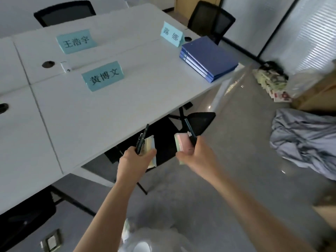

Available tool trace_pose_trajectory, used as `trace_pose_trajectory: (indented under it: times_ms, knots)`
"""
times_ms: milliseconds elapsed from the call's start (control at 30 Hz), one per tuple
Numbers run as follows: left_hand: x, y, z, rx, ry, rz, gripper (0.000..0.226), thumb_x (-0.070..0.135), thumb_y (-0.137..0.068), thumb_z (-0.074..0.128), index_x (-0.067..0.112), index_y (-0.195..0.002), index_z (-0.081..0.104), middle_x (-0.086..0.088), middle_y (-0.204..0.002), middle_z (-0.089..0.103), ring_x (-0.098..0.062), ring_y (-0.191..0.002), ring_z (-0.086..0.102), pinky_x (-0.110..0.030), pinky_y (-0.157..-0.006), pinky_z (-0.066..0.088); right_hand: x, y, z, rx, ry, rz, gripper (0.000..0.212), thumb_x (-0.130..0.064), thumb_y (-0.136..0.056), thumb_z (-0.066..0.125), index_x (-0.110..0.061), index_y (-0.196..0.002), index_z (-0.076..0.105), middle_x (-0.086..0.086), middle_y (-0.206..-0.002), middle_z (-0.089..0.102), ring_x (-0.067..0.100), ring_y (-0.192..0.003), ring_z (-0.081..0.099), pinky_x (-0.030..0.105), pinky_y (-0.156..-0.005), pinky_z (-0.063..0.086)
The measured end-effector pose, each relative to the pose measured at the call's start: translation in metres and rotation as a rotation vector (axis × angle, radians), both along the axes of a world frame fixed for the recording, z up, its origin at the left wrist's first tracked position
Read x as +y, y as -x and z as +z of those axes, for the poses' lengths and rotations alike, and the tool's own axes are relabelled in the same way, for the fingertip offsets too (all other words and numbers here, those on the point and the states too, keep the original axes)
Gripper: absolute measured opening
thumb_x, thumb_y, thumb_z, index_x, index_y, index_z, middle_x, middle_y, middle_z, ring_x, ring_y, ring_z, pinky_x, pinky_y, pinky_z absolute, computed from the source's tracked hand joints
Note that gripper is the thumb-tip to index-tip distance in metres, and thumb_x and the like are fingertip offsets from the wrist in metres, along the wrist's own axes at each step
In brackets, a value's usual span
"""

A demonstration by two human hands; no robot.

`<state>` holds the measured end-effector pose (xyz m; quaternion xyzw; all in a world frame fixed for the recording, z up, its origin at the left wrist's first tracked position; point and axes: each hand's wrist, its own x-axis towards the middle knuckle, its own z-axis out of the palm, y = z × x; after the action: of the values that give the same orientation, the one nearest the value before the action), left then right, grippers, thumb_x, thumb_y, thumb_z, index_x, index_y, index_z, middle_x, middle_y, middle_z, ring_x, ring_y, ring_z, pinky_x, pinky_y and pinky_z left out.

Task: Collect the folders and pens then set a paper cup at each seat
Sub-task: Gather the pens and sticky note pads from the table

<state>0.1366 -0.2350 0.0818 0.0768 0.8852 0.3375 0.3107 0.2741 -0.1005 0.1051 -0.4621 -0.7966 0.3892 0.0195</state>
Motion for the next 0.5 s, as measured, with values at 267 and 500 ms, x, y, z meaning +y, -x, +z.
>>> trace_pose_trajectory:
  times_ms: [267,500]
  knots:
    - [0.105,-0.028,-0.007,0.039,0.063,-0.103,0.047,0.054,-0.078,0.066,0.014,-0.100,0.057,-0.002,-0.082,0.058,-0.016,-0.070,0.057,-0.027,-0.052,0.039,0.105,-0.029,-0.023,-0.008,0.047,-0.095,0.055,-0.047,-0.068,0.069,-0.015,-0.108,0.050,-0.001,-0.096,0.060,0.020,-0.089,0.061,0.033,-0.073,0.049]
    - [0.194,0.005,-0.028,0.003,0.072,-0.048,0.049,0.057,-0.076,0.065,0.012,-0.094,0.054,0.000,-0.078,0.055,-0.017,-0.065,0.054,-0.026,-0.053,0.038,0.207,0.024,-0.026,0.011,0.064,0.000,0.053,-0.045,-0.066,0.068,-0.015,-0.103,0.046,-0.002,-0.092,0.057,0.018,-0.082,0.059,0.036,-0.072,0.052]
